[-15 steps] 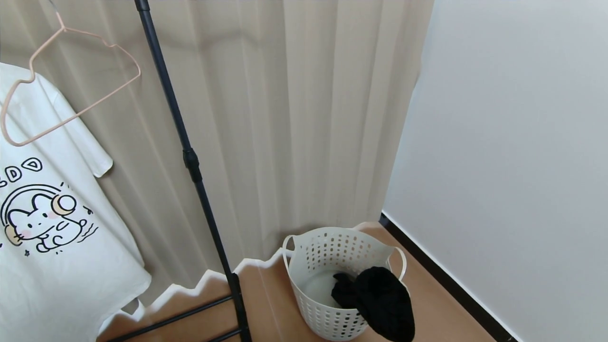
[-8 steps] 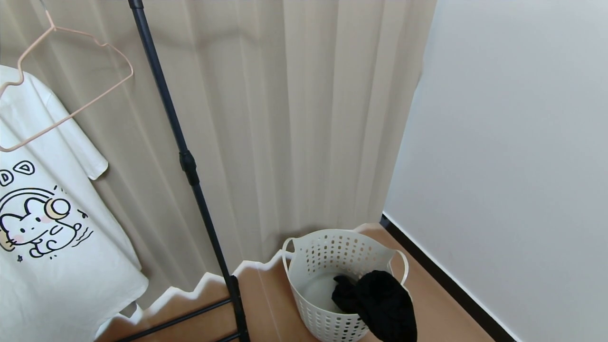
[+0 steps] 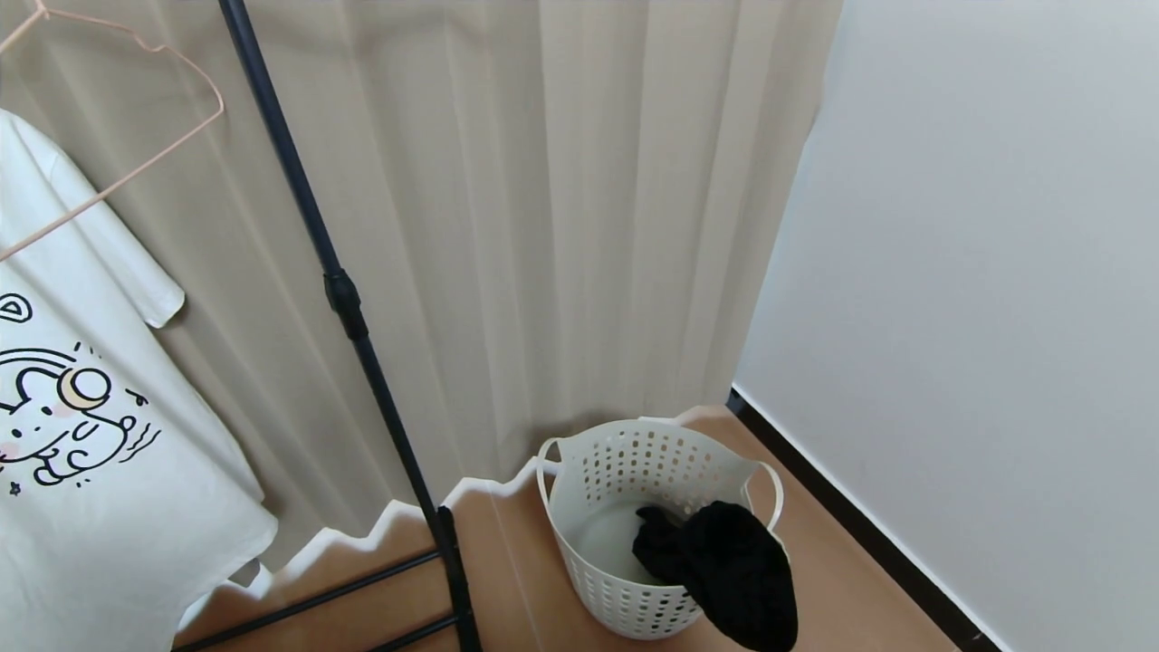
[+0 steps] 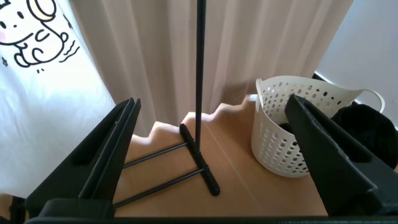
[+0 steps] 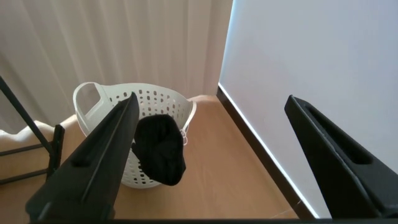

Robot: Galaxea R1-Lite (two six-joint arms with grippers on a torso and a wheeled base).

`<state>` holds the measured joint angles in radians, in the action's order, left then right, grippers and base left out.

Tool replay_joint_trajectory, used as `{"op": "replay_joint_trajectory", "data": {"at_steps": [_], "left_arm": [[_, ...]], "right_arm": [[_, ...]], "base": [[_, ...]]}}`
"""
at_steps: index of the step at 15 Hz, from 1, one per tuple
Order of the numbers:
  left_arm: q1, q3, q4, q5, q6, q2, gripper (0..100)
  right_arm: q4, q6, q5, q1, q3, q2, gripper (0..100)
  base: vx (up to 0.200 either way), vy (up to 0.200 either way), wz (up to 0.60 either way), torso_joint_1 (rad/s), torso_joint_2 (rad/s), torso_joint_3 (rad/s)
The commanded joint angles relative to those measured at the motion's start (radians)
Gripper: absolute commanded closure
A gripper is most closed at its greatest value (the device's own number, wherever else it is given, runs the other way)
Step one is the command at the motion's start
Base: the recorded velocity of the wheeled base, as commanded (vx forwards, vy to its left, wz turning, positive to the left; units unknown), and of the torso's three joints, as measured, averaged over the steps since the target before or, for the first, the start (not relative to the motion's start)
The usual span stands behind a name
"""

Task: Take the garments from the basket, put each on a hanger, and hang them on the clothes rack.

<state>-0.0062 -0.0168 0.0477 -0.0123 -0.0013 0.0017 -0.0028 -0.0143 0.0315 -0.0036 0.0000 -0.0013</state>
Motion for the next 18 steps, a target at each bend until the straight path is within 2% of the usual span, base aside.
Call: {"op": "replay_joint_trajectory", "data": {"at_steps": [1, 18], "left_arm": [[0.0, 0.0, 0.0, 0.0, 0.0, 0.001, 0], [0.0, 0.0, 0.0, 0.0, 0.0, 0.0, 0]], "right_arm": [[0.0, -0.001, 0.001, 0.001, 0.0, 0.001, 0], [0.0, 0.002, 0.001, 0.001, 0.0, 0.001, 0]], "base": [[0.0, 0.0, 0.0, 0.007, 0.0, -0.203], [0.0, 0.0, 0.0, 0.002, 0.0, -0.196]]}}
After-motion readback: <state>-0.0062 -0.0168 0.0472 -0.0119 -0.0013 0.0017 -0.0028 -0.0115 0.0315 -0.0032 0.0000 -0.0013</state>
